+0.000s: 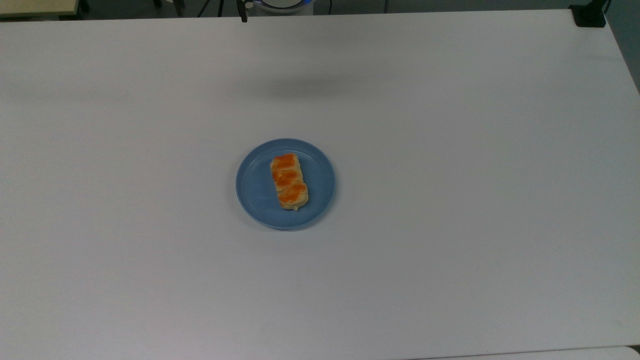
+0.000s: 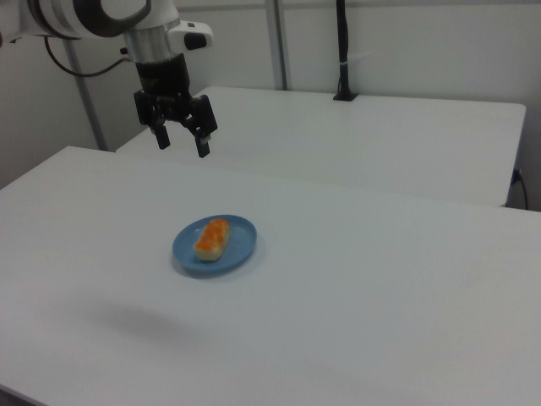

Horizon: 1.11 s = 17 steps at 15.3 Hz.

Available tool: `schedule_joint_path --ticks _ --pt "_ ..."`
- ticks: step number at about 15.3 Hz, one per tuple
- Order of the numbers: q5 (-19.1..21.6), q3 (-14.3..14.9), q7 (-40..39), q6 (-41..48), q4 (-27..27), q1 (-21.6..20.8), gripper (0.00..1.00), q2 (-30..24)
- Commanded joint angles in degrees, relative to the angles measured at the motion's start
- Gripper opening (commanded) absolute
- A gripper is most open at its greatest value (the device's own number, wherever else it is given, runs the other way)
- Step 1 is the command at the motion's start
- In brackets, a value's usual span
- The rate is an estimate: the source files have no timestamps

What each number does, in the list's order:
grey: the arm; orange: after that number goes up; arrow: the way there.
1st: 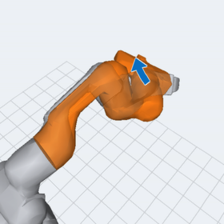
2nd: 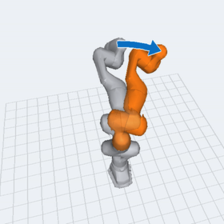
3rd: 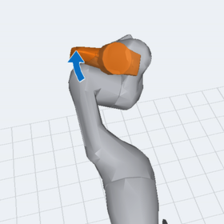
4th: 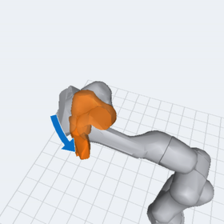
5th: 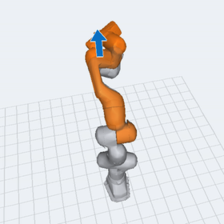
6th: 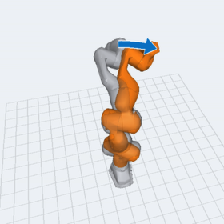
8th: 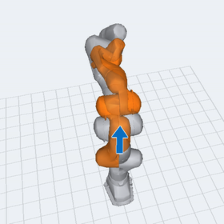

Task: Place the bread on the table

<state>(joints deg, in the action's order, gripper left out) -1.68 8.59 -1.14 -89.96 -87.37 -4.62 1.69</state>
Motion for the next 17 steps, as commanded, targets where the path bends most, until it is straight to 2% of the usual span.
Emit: schedule_joint_path --ticks 1,17 --pt "-0.25 0.28 -1.14 1.36 -0.17 0.14 1.0 -0.81" --pt "0.1 0.55 -0.79 0.84 -0.26 0.58 1.0 -0.73"
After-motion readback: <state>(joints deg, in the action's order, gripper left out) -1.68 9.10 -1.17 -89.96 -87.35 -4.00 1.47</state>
